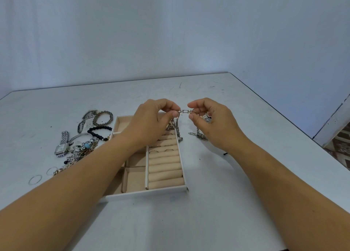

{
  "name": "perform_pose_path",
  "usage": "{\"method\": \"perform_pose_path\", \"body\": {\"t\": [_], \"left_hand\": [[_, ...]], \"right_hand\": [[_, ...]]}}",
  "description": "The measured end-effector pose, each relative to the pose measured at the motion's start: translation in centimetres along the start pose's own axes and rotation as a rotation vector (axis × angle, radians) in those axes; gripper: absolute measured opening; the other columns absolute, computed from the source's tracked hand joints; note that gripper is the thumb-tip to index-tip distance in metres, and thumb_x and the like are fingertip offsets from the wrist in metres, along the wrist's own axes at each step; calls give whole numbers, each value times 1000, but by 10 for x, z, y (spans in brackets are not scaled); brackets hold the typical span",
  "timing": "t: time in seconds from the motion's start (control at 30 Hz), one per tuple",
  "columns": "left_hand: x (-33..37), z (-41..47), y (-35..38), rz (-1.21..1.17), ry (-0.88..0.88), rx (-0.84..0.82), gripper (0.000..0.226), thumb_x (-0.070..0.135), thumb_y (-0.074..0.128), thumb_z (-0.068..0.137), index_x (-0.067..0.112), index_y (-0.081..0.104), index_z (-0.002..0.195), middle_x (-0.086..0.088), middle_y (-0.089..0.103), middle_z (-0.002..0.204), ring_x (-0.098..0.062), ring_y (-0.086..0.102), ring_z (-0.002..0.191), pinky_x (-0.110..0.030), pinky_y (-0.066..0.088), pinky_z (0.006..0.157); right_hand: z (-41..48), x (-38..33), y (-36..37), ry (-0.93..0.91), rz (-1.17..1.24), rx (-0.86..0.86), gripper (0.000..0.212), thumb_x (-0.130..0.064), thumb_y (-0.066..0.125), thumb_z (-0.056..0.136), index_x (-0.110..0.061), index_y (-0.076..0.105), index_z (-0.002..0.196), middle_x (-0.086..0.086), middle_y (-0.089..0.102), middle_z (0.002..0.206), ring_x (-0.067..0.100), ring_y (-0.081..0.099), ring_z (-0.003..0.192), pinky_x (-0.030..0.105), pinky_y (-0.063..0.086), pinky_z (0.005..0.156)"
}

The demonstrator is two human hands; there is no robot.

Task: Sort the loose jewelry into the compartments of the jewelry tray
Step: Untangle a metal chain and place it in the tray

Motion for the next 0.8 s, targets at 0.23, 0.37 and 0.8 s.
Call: {"method": "perform_pose_path", "body": {"t": [0.23,0.37,0.8], "left_hand": [[-2,2,-3,-61,32,32,13,22,53,95,34,58,93,10,63,98,-2,54,85,-19,38,73],[8,7,-12,-149,29,85,14,20,55,94,33,59,92,12,66,95,0,56,83,-21,40,69],[47,16,-14,-326,143,68,16,15,61,90,31,62,87,17,68,87,0,61,91,-28,44,74]], "right_hand": [[0,-2,-2,19,-2,10,9,-29,64,87,-33,64,95,-21,59,76,-9,53,74,5,36,65],[-1,-4,-2,23,42,-4,7,-26,63,88,-28,67,95,-21,61,78,-15,51,75,0,36,66],[5,-8,17,17,74,-157,42,-57,71,67,-49,55,105,-11,52,122,6,45,119,15,34,94]]}}
Point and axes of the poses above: each hand's wrist, its own z-axis towards the middle knuckle, its own y-axis out of the palm, x = y × z, the point moved 2 cm from there along z, towards the middle knuckle
